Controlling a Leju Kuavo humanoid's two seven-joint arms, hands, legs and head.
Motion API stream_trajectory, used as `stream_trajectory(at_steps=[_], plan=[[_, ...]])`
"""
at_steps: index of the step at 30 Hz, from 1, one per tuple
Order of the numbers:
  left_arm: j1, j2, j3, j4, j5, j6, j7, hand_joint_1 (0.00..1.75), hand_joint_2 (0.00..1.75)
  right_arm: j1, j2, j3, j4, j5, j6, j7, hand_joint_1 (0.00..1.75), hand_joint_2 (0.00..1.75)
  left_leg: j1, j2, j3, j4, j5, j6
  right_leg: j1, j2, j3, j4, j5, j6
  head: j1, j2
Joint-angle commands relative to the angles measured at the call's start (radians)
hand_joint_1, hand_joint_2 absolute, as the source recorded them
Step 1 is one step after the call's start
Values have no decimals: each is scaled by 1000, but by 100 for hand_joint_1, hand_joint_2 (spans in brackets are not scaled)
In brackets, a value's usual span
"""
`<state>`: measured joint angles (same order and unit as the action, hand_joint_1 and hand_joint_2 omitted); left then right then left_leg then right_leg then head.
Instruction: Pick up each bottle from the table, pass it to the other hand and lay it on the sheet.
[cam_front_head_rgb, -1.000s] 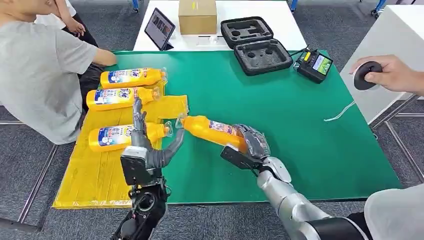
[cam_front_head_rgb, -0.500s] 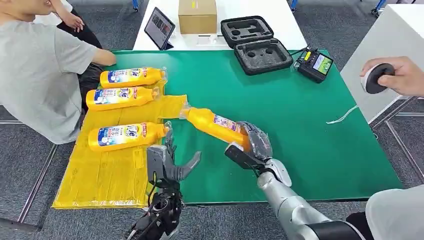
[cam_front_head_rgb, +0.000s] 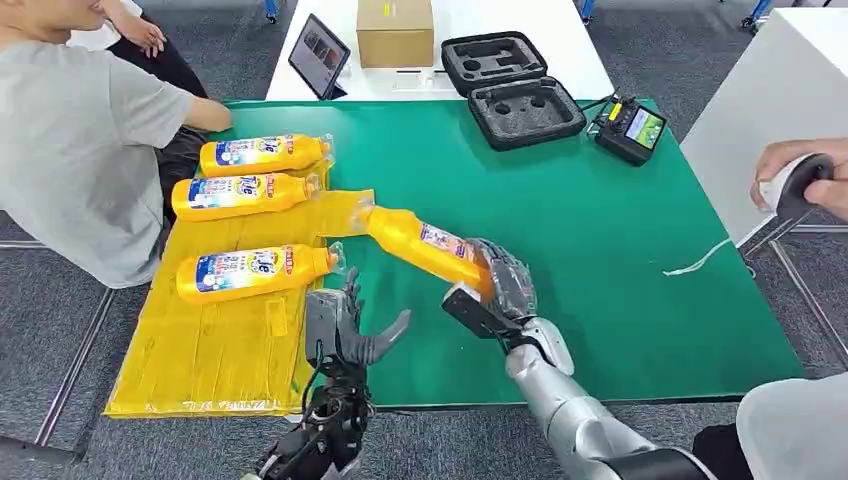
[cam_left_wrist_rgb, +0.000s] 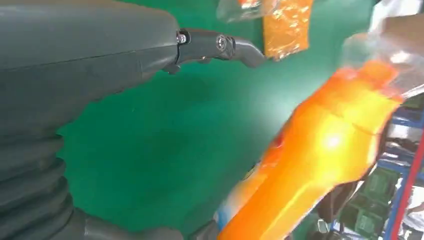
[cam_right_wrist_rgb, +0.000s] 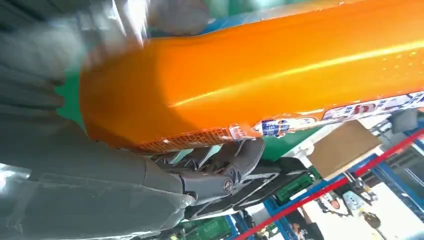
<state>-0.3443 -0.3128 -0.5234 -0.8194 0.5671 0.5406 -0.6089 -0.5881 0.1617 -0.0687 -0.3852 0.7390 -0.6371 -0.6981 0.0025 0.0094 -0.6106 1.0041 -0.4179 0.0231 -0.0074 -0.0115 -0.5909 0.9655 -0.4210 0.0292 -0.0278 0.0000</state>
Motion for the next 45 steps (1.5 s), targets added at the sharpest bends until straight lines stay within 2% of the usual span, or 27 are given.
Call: stream_trajectory(at_steps=[1,6,10,14,17,22,28,41,45], plan=[[-106,-18,-6,89,108,-75,100,0,175,2,23,247,-56,-135,-29,0,175,175,1,0,1,0,-1,-1,0,1,1,0,0,-1,0,0],[-115,-18,2,82,129,-97,109,0,175,9,26,275,-68,-157,-25,0,175,175,0,0,2,0,-1,-1,0,1,1,0,0,-1,0,0],[-137,-17,11,107,193,-158,162,0,175,5,19,382,-59,-232,-52,0,175,175,0,0,3,1,-2,-1,0,1,3,1,-2,-1,0,0],[-126,-15,36,61,207,-169,102,0,175,18,18,408,-64,-256,-49,0,175,175,0,1,3,0,-1,-1,0,2,2,0,-1,-1,0,0],[-126,-15,36,61,207,-169,102,0,175,18,18,408,-64,-256,-49,0,175,175,1,-1,3,0,-1,-1,0,1,3,0,-1,-1,0,0],[-111,0,46,-23,165,-103,23,0,175,36,5,452,-77,-302,-61,0,175,175,0,0,3,0,-1,-1,0,1,2,0,-1,-1,0,0],[-126,-9,75,-1,163,-43,8,0,175,59,5,453,-126,-286,-61,0,175,175,0,0,1,0,0,-1,0,0,1,0,0,-1,0,0],[-128,-8,85,0,162,-30,-3,0,175,60,10,455,-134,-283,-61,0,175,175,0,0,2,0,-1,-1,0,1,1,0,-1,-1,0,0],[-134,-13,72,14,181,-67,44,0,175,55,21,464,-136,-263,-61,0,175,175,0,0,1,0,-1,-1,0,1,1,0,-1,-1,0,0]])
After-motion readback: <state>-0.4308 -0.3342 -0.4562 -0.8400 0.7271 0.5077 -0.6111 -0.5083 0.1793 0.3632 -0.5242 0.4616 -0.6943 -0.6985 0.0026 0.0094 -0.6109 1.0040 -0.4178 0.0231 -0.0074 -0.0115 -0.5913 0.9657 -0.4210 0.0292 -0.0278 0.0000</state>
